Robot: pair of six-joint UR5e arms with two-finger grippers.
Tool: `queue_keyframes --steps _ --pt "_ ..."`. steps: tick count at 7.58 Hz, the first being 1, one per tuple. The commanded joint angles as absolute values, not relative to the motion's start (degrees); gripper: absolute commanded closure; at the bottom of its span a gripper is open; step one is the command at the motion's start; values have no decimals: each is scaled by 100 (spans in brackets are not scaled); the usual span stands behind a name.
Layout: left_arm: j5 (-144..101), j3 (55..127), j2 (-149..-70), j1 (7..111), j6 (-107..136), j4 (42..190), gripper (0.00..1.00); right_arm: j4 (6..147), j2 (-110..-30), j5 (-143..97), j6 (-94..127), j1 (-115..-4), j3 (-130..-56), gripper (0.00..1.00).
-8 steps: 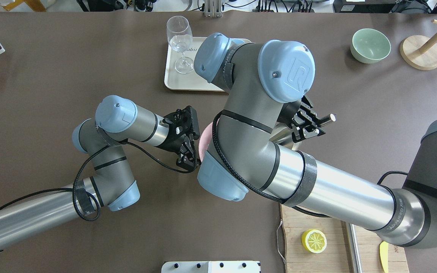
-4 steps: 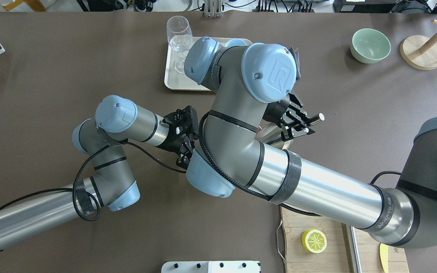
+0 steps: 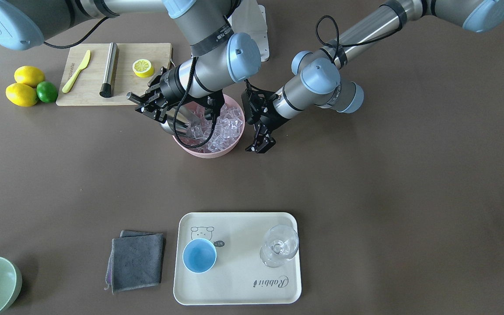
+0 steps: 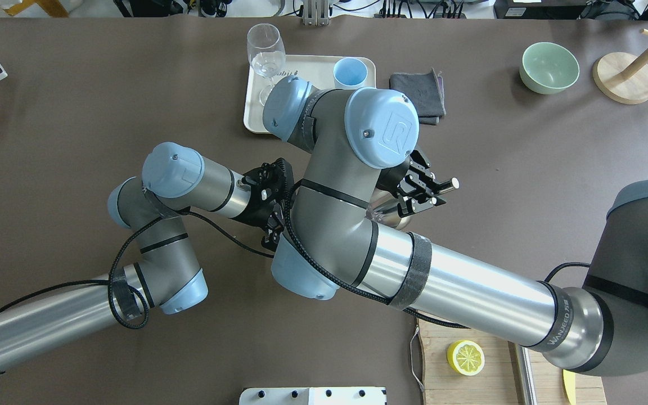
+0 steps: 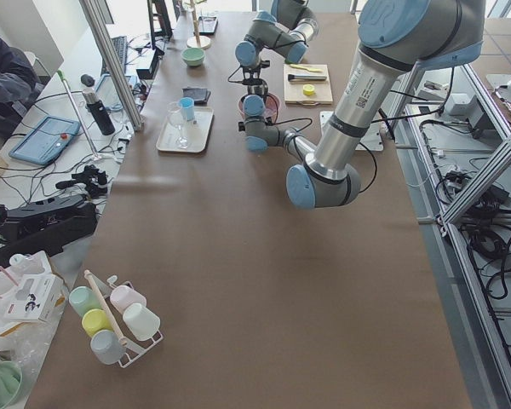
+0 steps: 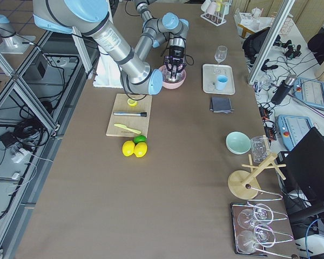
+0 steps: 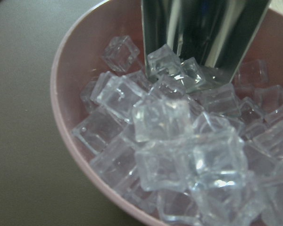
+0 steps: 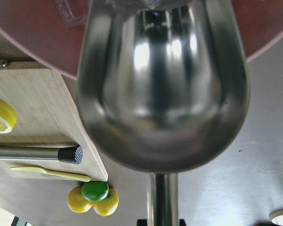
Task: Put ice in cup with scoop
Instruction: 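Dip the scoop into the ice with the right gripper and scoop cubes up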
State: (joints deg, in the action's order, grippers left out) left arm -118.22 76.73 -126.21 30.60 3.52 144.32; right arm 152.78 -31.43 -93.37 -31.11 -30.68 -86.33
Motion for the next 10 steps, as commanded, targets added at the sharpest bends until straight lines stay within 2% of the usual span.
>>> queue_keyframes --steps 1,5,10 --pt "-11821 7673 -12621 3059 352 14432 2 14575 -3566 -9352 -2743 -3041 -8884 100" --pt "-11821 7655 -12621 3059 352 14432 2 13598 -4498 -9404 -1936 -3041 -9842 100" --pt "-11821 7664 -12691 3067 352 14370 2 13113 -5018 -9413 -1469 -3050 -10580 100"
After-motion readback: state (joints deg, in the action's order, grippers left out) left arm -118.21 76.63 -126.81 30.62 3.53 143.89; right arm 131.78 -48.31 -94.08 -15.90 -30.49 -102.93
